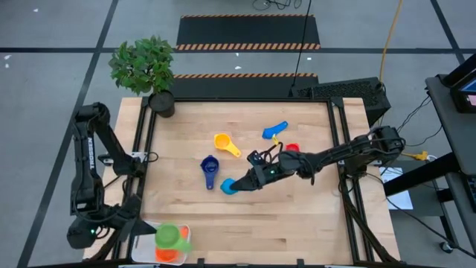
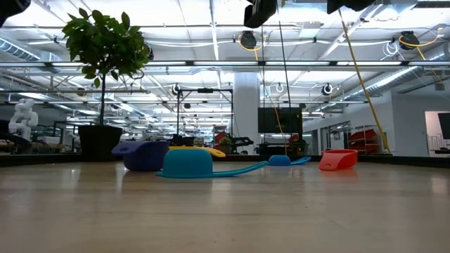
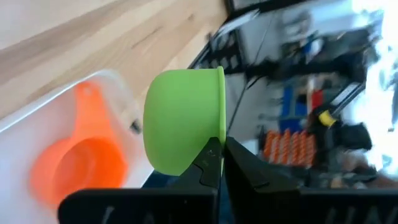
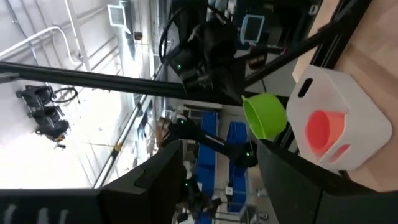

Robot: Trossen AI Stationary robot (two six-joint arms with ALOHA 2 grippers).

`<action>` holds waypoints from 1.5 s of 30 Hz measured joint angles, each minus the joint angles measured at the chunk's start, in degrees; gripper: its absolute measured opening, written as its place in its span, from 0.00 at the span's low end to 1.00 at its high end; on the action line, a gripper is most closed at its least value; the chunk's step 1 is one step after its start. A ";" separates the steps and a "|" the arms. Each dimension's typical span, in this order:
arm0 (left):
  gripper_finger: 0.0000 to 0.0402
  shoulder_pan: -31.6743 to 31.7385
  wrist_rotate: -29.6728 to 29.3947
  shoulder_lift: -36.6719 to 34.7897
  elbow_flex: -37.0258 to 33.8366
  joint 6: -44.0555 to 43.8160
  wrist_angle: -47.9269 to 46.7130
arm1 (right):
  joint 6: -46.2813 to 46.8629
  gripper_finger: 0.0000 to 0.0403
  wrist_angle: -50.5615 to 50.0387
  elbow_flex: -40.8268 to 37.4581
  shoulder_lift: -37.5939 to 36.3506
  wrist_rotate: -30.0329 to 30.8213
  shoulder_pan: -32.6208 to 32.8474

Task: Nest measuring cups in basket
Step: Stack the green measuring cup on top of the orange measuring cup in the white bin

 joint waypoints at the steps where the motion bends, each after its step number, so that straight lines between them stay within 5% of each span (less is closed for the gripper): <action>1: 0.02 0.00 -0.75 0.43 0.01 -0.06 0.34 | -0.05 0.50 0.02 0.00 0.00 1.09 0.39; 18: 0.01 -9.96 -8.38 3.40 -0.01 -1.76 0.15 | -1.89 0.50 0.12 0.14 0.00 25.58 14.11; 26: 0.01 -9.33 -22.43 3.17 -0.01 0.34 -1.66 | -9.01 0.50 -8.15 8.18 0.00 34.13 17.81; 33: 0.01 -7.25 -32.13 3.17 -0.01 2.02 -2.22 | -11.37 0.50 -34.85 23.74 1.45 34.31 16.90; 36: 0.01 -7.04 -36.74 3.17 -0.01 2.11 -2.05 | -14.64 0.50 -32.87 26.16 2.26 34.31 15.93; 45: 0.01 -6.95 -37.33 1.83 -0.06 2.17 1.22 | -15.65 0.50 -28.58 26.26 2.84 32.34 13.58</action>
